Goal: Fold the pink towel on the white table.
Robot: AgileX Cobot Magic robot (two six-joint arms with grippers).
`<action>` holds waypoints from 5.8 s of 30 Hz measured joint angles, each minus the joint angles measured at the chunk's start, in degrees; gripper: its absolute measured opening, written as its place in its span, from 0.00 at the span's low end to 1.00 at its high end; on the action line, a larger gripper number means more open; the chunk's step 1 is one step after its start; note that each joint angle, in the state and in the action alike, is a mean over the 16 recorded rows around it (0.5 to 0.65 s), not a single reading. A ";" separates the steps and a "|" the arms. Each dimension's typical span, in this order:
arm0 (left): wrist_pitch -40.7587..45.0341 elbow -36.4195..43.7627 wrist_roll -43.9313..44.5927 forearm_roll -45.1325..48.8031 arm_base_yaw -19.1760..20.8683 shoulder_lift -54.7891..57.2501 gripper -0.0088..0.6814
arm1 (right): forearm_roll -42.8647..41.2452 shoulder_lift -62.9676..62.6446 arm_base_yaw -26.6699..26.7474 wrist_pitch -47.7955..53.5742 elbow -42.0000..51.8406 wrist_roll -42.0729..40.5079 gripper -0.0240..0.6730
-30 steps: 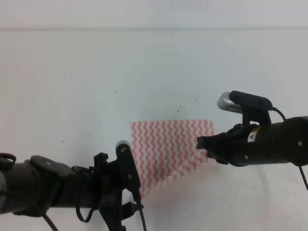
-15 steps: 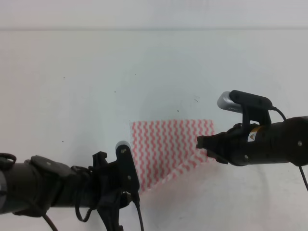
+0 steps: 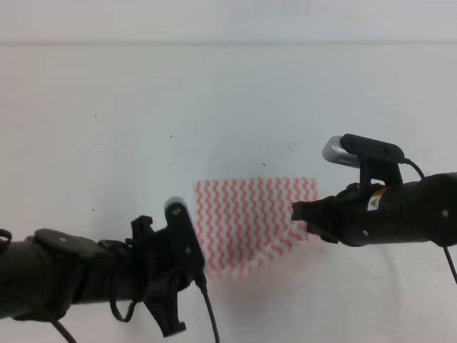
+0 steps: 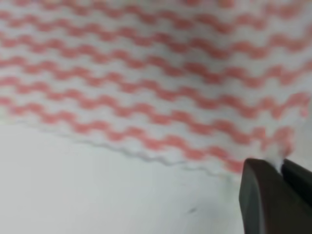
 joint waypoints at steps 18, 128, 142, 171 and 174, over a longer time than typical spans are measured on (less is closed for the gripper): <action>-5.00 -3.22 -0.04 -9.51 0.00 -0.46 0.01 | 1.13 -0.42 -0.01 -3.60 0.09 0.34 0.01; -12.41 -19.25 4.64 -12.28 1.68 12.65 0.00 | -0.12 9.99 -4.09 -7.72 -7.77 0.13 0.01; -14.29 -19.39 5.04 -12.26 1.73 12.82 0.00 | -0.12 9.99 -4.36 -8.19 -7.77 0.14 0.01; -14.04 -20.82 5.01 -12.26 1.73 12.82 0.01 | -0.12 12.64 -4.41 -7.84 -9.44 0.02 0.01; -13.99 -21.11 5.01 -12.30 1.71 12.95 0.01 | -0.12 12.71 -4.41 -7.96 -9.44 0.02 0.01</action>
